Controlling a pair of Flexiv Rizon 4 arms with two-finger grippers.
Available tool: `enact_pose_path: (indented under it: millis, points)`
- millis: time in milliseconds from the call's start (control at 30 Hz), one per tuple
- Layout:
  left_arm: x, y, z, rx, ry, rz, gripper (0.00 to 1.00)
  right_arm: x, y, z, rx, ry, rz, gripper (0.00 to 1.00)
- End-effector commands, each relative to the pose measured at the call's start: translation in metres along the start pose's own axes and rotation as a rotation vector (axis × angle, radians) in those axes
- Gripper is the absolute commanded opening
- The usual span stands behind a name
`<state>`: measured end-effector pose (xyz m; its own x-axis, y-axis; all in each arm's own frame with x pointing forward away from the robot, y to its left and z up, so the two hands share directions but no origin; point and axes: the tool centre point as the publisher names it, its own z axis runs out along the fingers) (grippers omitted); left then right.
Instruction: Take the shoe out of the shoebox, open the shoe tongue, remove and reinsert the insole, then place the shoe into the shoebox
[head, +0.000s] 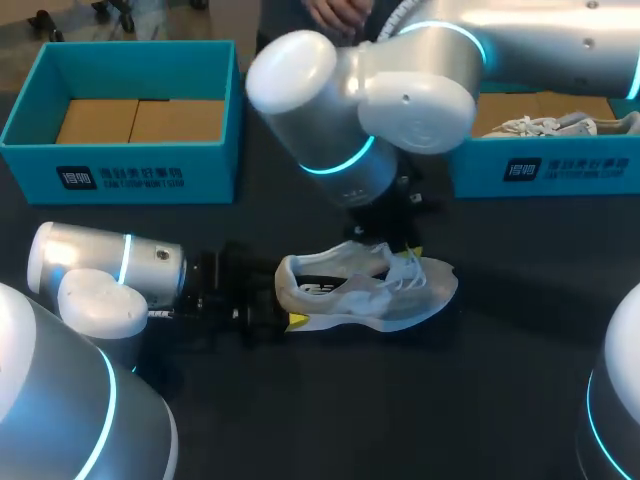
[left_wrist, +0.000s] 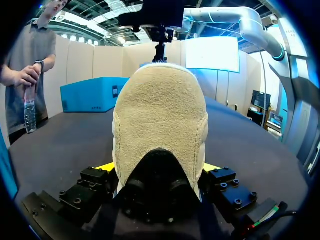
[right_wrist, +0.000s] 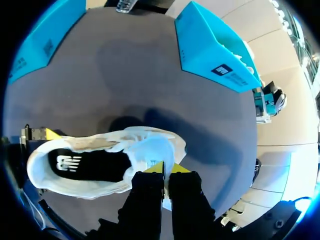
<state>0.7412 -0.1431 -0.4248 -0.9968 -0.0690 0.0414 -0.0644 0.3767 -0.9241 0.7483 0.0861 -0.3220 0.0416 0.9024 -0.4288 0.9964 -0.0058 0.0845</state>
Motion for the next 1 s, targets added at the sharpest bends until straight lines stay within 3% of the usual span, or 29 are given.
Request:
enact_pose_path:
  millis: [33, 267, 567, 600, 733, 800, 967, 1000]
  points:
    - [0.001, 0.001, 0.002, -0.003, 0.002, 0.0, 0.0, -0.013, 0.0, 0.014, -0.01, 0.116, -0.011, 0.0]
    - [0.001, 0.001, 0.002, -0.003, 0.002, 0.0, 0.0, -0.025, 0.002, 0.039, -0.014, 0.125, -0.046, 0.0]
    - [0.001, 0.001, 0.002, -0.003, 0.002, 0.0, 0.0, -0.017, 0.001, 0.07, -0.034, 0.148, -0.085, 0.0]
    - [0.001, 0.001, 0.002, -0.003, 0.002, 0.0, 0.0, -0.016, 0.001, 0.072, -0.036, 0.143, -0.091, 0.08]
    - [0.001, 0.001, 0.002, -0.003, 0.002, 0.0, 0.0, -0.018, -0.001, 0.081, -0.043, 0.14, -0.098, 0.13]
    - [0.001, 0.001, 0.002, -0.003, 0.002, 0.0, 0.0, -0.02, -0.002, 0.083, -0.045, 0.142, -0.096, 0.35]
    - [0.001, 0.001, 0.002, -0.003, 0.002, 0.0, 0.0, -0.026, -0.001, 0.086, -0.047, 0.126, -0.102, 0.56]
    - [0.001, 0.001, 0.002, -0.003, 0.002, 0.0, 0.0, -0.028, 0.0, 0.086, -0.048, 0.126, -0.104, 0.67]
